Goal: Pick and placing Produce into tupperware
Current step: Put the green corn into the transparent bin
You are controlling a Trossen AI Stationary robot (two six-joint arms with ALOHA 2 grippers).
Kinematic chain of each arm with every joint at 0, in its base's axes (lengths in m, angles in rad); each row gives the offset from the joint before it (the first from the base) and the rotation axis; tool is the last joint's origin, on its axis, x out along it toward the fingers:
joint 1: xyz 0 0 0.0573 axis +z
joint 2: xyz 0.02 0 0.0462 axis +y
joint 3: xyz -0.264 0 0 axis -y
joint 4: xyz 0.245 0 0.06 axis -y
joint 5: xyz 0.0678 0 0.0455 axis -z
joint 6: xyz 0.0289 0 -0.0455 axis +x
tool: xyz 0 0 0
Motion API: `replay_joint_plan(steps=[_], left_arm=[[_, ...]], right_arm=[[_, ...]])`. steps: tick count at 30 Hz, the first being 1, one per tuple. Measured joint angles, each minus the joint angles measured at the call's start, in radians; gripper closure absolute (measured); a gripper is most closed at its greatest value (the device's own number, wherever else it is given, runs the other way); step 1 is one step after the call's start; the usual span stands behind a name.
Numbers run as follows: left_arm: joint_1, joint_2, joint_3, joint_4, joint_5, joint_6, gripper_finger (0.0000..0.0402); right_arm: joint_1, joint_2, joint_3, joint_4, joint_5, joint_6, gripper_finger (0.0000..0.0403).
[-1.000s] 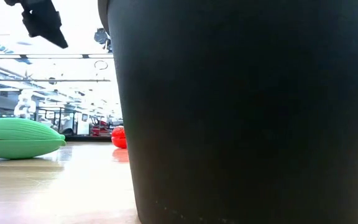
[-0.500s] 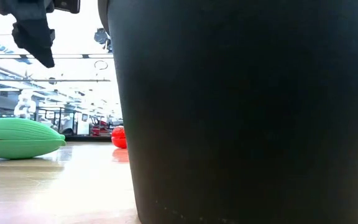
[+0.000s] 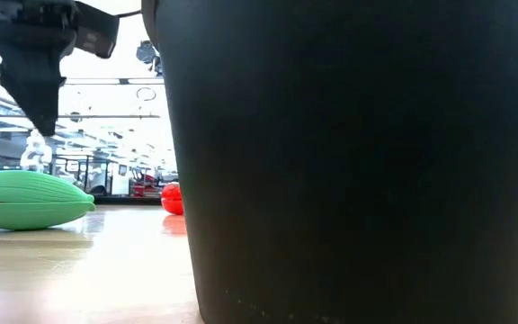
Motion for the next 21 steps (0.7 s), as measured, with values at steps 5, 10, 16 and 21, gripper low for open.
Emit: replay_joint_plan(steps=[5,10,16,21], left_arm=[[0.013,0.068,0.000,0.005,0.038,0.006,0.0093],[0.027,0.099,0.000,0.051,0.104,0.030,0.0081],[0.033,0.100,0.000,0.142,0.154,0.048,0.0080],[0.035,0.100,0.000,0.143,0.160,0.037,0.0080]], right_arm=[[0.000,0.000,0.000,0.001,0.000,0.000,0.0403],[0.000,0.000,0.000,0.001,0.000,0.000,0.0403],[0.000,0.000,0.000,-0.001,0.000,0.000,0.0403],[0.000,0.000,0.000,-0.004,0.000,0.000,0.0403]])
